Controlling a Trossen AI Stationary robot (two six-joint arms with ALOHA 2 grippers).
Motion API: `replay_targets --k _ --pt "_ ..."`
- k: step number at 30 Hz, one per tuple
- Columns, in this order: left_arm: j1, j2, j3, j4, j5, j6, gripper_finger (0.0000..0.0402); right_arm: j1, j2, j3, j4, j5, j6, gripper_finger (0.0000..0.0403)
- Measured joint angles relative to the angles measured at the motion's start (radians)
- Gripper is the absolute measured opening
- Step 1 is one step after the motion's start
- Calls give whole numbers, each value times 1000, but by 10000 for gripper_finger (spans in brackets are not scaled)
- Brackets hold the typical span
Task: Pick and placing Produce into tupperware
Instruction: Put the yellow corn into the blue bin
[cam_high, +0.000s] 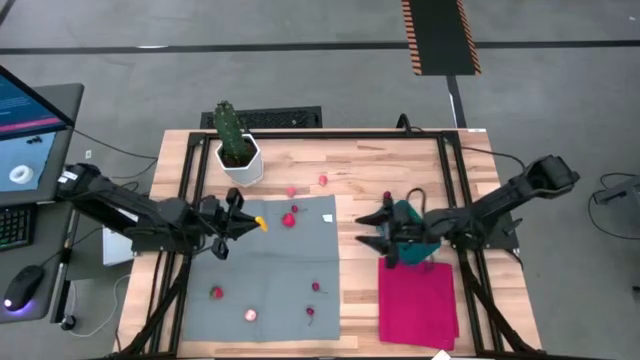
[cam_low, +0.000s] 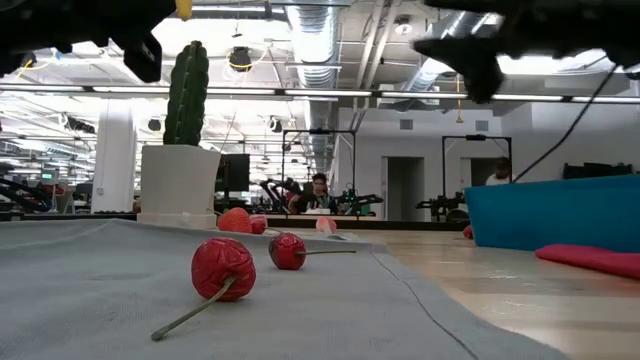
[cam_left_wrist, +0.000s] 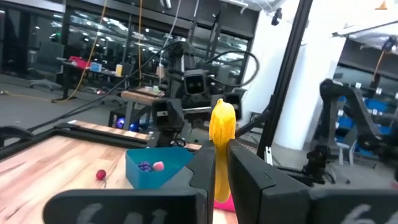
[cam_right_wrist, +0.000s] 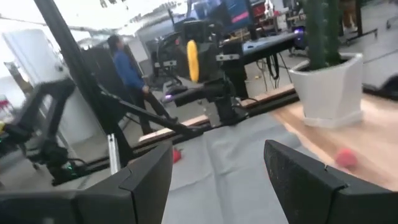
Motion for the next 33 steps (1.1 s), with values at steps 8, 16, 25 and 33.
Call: replay_targets --k 8,16,25,33 --pt "0 125 0 165 -44 -112 23 -60 182 233 -176 -36 -107 276" --pt "0 241 0 168 -120 -166 23 -87 341 404 -226 -117 -160 276" --pt "0 396 63 269 -73 -168 23 -137 469 567 -292 -220 -164 276" --pt "1 494 138 266 -54 -154 23 -143 510 629 -319 -242 -180 276"
